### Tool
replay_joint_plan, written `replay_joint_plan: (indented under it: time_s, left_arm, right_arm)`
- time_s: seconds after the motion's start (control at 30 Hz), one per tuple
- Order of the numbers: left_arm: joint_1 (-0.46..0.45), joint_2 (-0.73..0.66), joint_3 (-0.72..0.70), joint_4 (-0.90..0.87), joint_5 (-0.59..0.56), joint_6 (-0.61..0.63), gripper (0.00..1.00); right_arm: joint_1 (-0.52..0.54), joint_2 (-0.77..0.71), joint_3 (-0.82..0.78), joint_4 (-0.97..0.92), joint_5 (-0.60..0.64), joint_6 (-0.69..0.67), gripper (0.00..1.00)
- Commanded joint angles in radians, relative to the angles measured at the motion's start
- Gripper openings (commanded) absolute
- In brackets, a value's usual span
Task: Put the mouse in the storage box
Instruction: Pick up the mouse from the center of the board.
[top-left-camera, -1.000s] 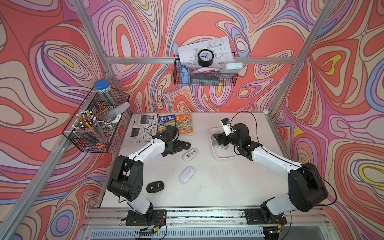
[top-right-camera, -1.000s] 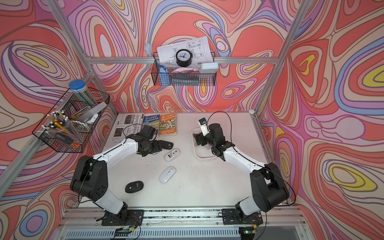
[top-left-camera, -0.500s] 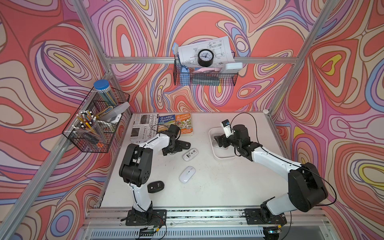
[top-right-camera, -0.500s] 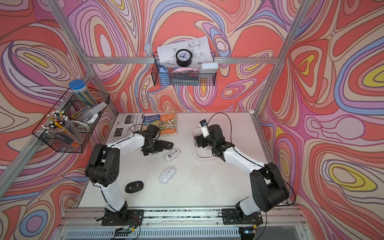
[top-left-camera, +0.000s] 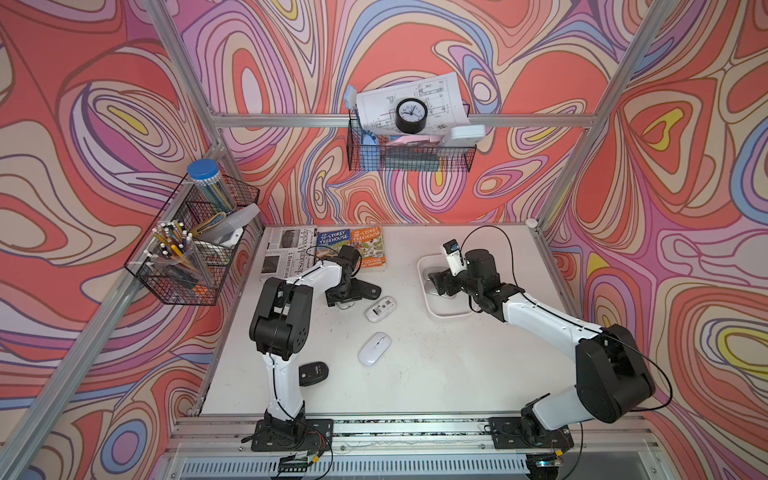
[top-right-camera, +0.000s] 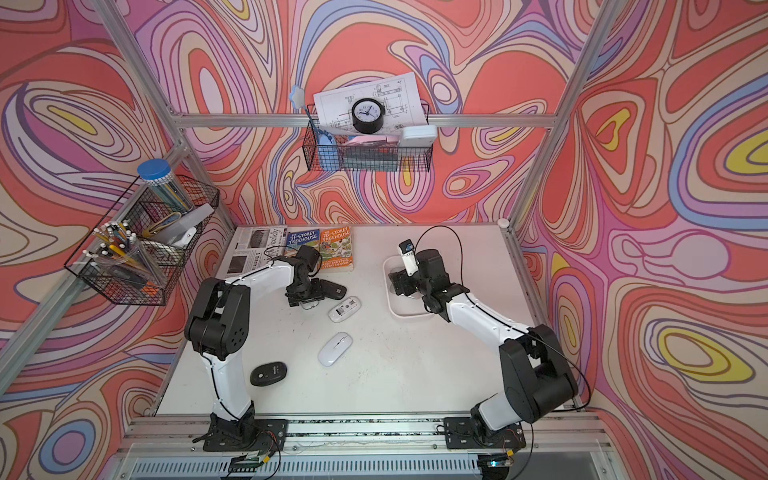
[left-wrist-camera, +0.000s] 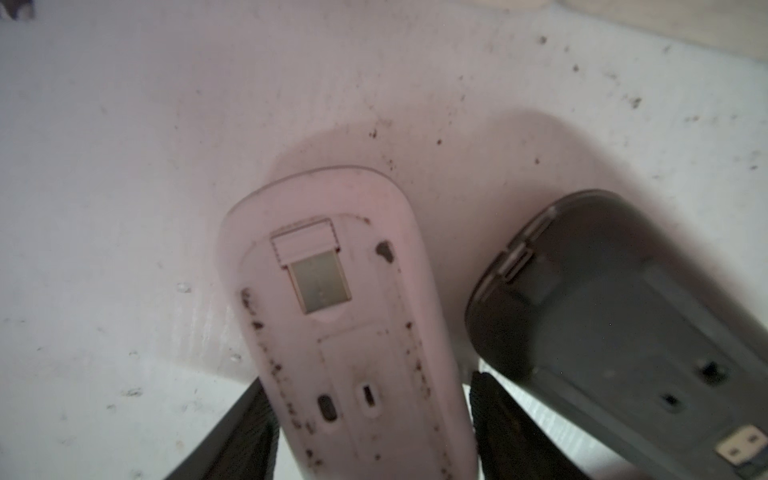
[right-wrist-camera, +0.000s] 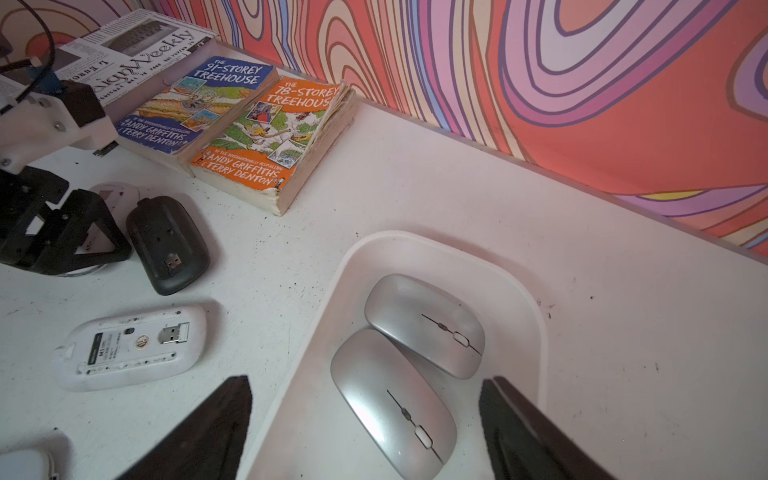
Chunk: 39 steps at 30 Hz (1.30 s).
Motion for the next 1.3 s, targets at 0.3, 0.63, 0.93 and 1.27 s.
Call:
replay_joint_plan:
  time_s: [0.3, 0.63, 0.93, 1.27]
  left_arm:
    - [0.008, 0.006, 0.001, -0.043, 0.018, 0.019, 0.50]
    - [0.003, -0.316, -0.165, 0.078, 0.171, 0.007, 0.46]
    - [-0.191, -0.654, -0.268, 0.226, 0.283, 0.174, 0.44]
    - [-0.402, -0.741, -0.290, 0.311, 0.307, 0.310, 0.44]
  right_arm:
    - [0.002, 0.024, 0.032, -0.017, -0.010, 0.021, 0.88]
    - [0.001, 0.001, 0.099, -0.084, -0.084, 0.152, 0.86]
    - [0.002, -0.105, 0.144, -0.117, -0.229, 0.411, 0.86]
    - [0.012, -0.170, 0.135, -0.024, -0.446, 0.791, 0.81]
